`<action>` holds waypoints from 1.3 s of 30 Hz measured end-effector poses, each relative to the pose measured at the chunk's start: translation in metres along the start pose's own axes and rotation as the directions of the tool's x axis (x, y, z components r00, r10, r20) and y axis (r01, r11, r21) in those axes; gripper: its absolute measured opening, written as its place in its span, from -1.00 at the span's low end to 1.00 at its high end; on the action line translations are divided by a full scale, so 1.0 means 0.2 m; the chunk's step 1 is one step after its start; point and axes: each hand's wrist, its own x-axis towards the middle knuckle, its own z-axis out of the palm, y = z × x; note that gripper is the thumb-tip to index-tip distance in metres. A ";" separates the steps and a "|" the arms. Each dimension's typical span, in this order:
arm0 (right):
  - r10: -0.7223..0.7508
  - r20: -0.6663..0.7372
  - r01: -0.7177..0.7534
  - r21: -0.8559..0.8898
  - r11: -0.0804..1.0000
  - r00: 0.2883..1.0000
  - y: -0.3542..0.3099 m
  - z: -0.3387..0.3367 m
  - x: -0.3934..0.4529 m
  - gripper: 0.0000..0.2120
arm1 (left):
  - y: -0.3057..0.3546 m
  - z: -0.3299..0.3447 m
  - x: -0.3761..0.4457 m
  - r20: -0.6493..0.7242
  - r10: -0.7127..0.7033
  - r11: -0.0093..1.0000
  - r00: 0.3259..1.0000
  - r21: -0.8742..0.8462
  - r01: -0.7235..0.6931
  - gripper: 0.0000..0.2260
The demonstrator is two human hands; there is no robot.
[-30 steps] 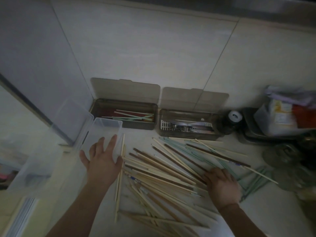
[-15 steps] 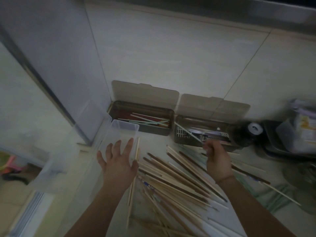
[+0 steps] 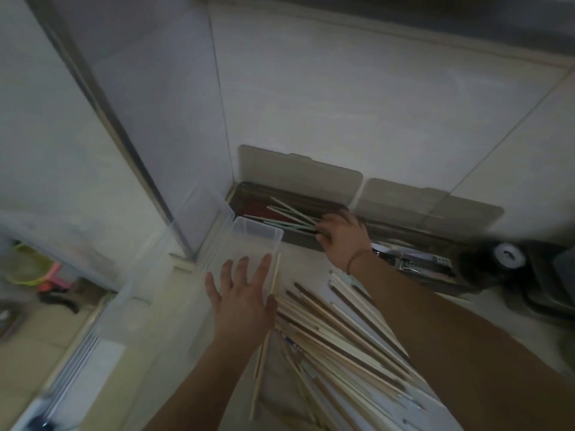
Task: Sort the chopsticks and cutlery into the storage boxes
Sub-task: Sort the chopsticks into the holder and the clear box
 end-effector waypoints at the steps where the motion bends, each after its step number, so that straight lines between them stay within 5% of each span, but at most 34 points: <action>1: 0.015 -0.091 -0.009 0.065 0.998 0.996 0.02 0.00 -0.04 -0.73 | 0.00 0.00 0.00 0.001 0.000 1.000 1.000 -0.008 0.000 -0.34; 5: 0.131 -0.456 -0.033 0.217 0.976 0.880 0.23 -0.03 -0.31 -0.83 | 0.01 0.00 0.00 0.012 -0.003 1.000 1.000 -0.019 0.003 -0.33; 10: 0.458 -0.528 -0.372 0.267 0.889 0.715 0.54 0.04 -0.88 -0.81 | 0.01 0.02 0.00 -0.025 0.007 0.999 1.000 -0.045 -0.008 -0.36; 15: 0.509 -0.372 -0.498 0.133 0.857 0.776 0.64 0.17 -1.23 -0.64 | 0.00 0.04 0.01 -0.030 -0.008 0.999 1.000 -0.036 0.007 -0.33; 21: 0.481 -0.374 -0.464 0.141 0.875 0.793 0.56 0.21 -1.29 -0.86 | 0.00 0.02 0.01 0.001 -0.016 1.000 1.000 -0.022 0.016 -0.31; 24: 0.484 -0.350 -0.432 0.218 0.875 0.802 0.58 0.24 -1.31 -0.83 | 0.00 0.01 0.01 0.000 -0.018 1.000 1.000 -0.011 0.018 -0.32; 31: 0.502 -0.292 -0.530 -0.020 0.847 0.814 0.63 0.21 -1.32 -0.94 | 0.00 0.02 0.01 0.007 -0.019 1.000 1.000 -0.016 0.019 -0.32; 34: 0.518 -0.327 -0.539 0.032 0.842 0.790 0.59 0.18 -1.28 -0.88 | 0.00 0.02 0.01 -0.005 -0.014 1.000 1.000 -0.016 0.014 -0.33; 39: 0.534 -0.306 -0.427 0.352 0.833 0.789 0.44 0.05 -1.03 -0.85 | 0.00 0.02 0.01 0.000 -0.018 1.000 1.000 -0.020 0.018 -0.33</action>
